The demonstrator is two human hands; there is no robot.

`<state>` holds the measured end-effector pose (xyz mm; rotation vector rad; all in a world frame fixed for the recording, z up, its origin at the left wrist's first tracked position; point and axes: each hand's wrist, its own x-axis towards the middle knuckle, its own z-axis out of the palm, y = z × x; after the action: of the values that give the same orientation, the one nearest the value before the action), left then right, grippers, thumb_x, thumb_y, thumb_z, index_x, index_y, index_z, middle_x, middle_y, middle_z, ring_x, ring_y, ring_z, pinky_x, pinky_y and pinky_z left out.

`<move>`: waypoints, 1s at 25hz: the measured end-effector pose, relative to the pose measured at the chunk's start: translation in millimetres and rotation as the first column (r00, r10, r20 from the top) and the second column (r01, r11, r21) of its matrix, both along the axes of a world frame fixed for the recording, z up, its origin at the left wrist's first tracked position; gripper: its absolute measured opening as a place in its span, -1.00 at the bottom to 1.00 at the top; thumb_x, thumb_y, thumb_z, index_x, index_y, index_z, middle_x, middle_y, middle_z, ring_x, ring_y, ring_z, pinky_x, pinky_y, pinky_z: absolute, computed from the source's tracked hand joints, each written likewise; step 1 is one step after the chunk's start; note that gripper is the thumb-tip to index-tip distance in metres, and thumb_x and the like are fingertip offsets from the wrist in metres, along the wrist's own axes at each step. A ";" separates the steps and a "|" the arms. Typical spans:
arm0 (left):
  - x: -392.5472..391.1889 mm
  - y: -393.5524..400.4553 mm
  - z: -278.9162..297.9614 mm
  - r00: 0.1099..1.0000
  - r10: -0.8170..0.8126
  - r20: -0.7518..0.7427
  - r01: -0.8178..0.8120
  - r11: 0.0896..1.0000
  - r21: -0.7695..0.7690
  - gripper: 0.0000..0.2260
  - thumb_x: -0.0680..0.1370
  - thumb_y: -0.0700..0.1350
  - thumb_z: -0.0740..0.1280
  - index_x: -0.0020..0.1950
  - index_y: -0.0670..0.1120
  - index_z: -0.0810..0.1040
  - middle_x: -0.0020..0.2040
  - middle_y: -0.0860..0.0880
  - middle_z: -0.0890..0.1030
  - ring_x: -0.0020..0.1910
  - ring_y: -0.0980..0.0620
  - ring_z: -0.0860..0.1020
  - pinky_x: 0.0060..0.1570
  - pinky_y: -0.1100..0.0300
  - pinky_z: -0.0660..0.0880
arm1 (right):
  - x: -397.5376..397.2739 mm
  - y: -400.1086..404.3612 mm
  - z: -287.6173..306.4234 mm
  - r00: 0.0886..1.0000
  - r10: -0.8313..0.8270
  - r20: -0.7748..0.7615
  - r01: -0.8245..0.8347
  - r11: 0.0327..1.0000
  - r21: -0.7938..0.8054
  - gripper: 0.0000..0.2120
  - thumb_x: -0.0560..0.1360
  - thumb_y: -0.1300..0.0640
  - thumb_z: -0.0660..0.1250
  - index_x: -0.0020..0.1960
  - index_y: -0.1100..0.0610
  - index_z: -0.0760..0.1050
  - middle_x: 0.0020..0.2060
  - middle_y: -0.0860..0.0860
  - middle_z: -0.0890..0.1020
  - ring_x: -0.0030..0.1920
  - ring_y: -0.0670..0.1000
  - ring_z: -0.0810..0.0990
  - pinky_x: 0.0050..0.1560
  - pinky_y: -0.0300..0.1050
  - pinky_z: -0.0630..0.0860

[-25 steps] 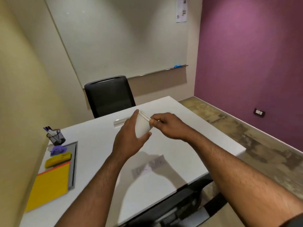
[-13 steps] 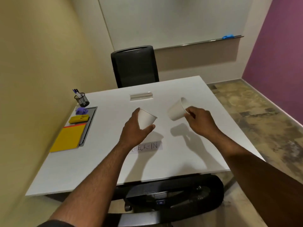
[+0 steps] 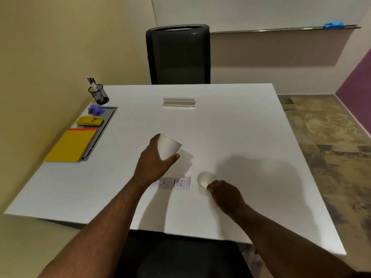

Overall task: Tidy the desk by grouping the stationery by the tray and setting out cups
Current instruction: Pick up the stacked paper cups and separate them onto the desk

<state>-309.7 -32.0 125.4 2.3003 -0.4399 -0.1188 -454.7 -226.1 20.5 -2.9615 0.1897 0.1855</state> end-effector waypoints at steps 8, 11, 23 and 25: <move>-11.6 -61.7 -4.8 0.999 0.051 -0.005 -0.051 0.998 0.044 -0.23 0.37 0.21 0.46 0.47 0.02 0.21 0.31 0.01 0.51 0.14 0.02 0.52 0.00 0.20 0.41 | -8.1 -49.5 8.4 0.937 -0.019 0.348 -0.024 0.993 0.119 -0.56 0.39 -0.08 0.46 0.23 0.01 0.52 0.06 -0.07 0.66 -0.08 0.00 0.66 -0.11 -0.09 0.61; -40.0 -127.2 0.8 1.000 -0.003 0.021 0.003 1.000 0.009 -0.22 0.36 0.23 0.46 0.47 0.05 0.20 0.33 0.03 0.50 0.19 0.02 0.51 0.03 0.22 0.39 | -39.7 -104.4 23.7 0.927 -0.188 0.325 0.044 0.913 0.405 -0.56 0.49 -0.10 0.34 0.33 0.00 0.44 0.11 -0.08 0.63 0.03 -0.04 0.63 0.03 -0.07 0.59; -246.9 -407.7 -30.6 0.988 -0.144 -0.064 0.142 0.989 -0.044 -0.24 0.34 0.21 0.49 0.45 0.04 0.28 0.32 0.07 0.50 0.18 0.07 0.49 0.02 0.33 0.37 | -193.9 -386.0 81.4 0.971 -0.235 0.049 0.137 0.708 0.693 -0.61 0.50 -0.16 0.29 0.31 -0.26 0.33 0.13 -0.10 0.63 -0.01 -0.17 0.58 -0.07 -0.29 0.50; -260.6 -438.0 -34.3 0.984 -0.166 -0.065 0.162 0.985 -0.063 -0.22 0.32 0.30 0.46 0.44 0.06 0.27 0.28 0.11 0.50 0.12 0.16 0.45 -0.03 0.37 0.37 | -198.9 -414.5 82.0 0.973 -0.224 0.050 0.131 0.723 0.679 -0.70 0.51 -0.12 0.31 0.23 -0.17 0.44 0.10 -0.09 0.66 -0.04 -0.15 0.61 -0.13 -0.28 0.52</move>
<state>-570.2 -470.0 91.1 2.1941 -0.5893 -0.2650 -653.5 -640.6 102.6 -2.1970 0.3129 0.0214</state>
